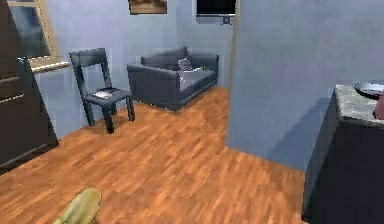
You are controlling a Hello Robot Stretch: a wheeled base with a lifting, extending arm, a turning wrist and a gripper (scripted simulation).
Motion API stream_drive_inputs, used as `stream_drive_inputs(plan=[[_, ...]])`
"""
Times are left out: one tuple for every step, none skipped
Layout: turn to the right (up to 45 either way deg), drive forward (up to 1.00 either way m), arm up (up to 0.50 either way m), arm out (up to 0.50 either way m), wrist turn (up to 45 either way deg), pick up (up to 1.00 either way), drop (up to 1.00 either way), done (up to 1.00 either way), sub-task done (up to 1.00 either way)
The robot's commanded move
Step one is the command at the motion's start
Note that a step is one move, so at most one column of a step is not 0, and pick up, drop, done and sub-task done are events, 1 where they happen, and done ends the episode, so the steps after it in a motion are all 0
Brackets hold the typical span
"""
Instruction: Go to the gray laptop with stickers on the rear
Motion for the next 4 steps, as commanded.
stream_drive_inputs(plan=[[0.0, 1.0, 0.0, 0.0, 0.0, 0.0, 0.0, 0.0, 0.0], [0.0, 1.0, 0.0, 0.0, 0.0, 0.0, 0.0, 0.0, 0.0], [6.0, 0.0, 0.0, 0.0, 0.0, 0.0, 0.0, 0.0, 0.0], [0.0, 0.1, 0.0, 0.0, 0.0, 0.0, 0.0, 0.0, 0.0]])
